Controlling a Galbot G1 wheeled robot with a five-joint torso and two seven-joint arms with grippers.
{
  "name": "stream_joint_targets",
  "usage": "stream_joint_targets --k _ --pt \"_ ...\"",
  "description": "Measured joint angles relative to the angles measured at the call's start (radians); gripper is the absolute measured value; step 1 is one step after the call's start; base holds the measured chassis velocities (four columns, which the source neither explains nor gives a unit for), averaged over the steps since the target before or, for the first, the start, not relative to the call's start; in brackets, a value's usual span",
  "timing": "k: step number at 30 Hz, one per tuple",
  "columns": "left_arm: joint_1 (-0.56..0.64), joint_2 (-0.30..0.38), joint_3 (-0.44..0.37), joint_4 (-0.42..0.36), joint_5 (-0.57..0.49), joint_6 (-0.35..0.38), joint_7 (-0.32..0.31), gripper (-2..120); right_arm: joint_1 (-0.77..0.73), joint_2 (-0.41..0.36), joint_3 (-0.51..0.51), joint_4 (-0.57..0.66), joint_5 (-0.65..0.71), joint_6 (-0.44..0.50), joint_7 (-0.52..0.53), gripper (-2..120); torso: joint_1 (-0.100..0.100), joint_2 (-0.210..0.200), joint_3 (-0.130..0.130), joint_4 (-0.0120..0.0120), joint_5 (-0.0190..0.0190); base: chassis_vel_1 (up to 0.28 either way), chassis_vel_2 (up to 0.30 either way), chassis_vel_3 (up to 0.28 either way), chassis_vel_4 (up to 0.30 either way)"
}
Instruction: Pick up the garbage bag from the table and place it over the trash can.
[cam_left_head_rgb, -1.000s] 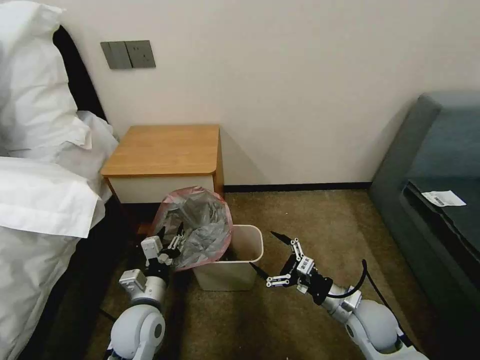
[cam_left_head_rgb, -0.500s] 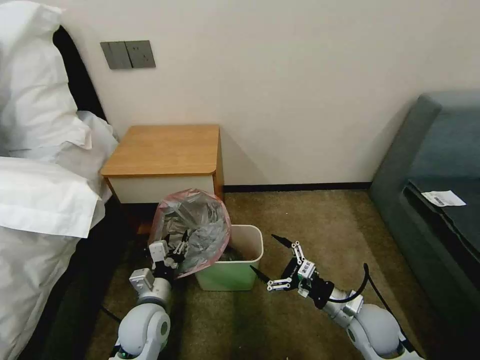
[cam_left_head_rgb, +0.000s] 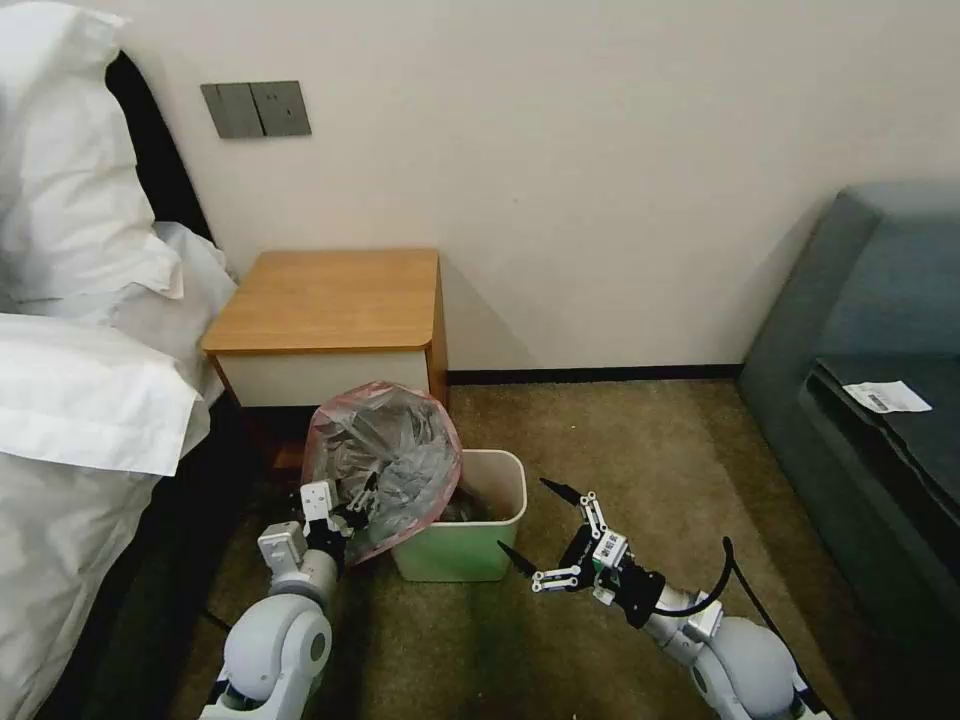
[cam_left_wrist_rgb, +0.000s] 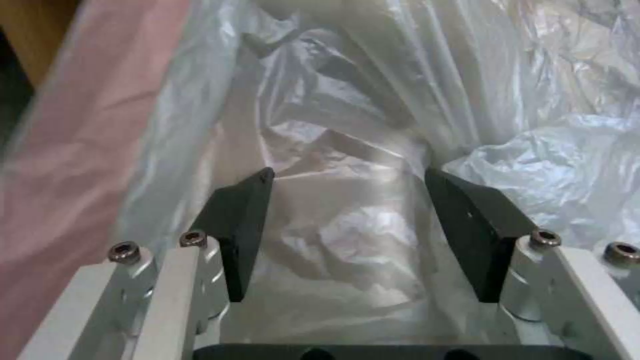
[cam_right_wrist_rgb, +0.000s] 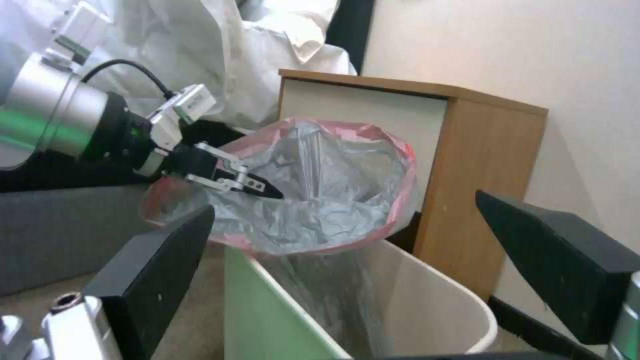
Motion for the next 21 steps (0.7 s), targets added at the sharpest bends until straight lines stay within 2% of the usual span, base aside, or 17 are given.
stream_joint_targets --k 6,9,12,21 --pt "-0.021 0.005 0.003 -0.002 -0.034 0.06 0.0 61 -0.002 -0.002 0.003 0.006 -0.003 0.0 -0.001 100 0.0 0.0 0.0 0.0 0.0 0.0 0.0 0.0 0.0" --pt "-0.043 0.014 0.003 -0.003 -0.04 0.131 0.005 62 -0.011 -0.001 0.006 0.012 -0.005 0.0 -0.005 100 0.0 0.0 0.0 0.0 0.0 0.0 0.0 0.0 0.0" --pt "-0.054 0.018 0.001 0.005 -0.042 0.154 0.006 62 -0.014 -0.002 0.009 0.014 -0.006 0.0 -0.008 100 0.0 0.0 0.0 0.0 0.0001 0.0 0.0 0.0 0.0" --pt "-0.087 0.018 -0.005 0.045 -0.047 0.162 0.0 62 -0.022 -0.002 0.017 0.016 -0.01 0.0 -0.012 100 0.0 0.0 0.0 0.0 0.0 0.0 0.0 0.0 0.0"
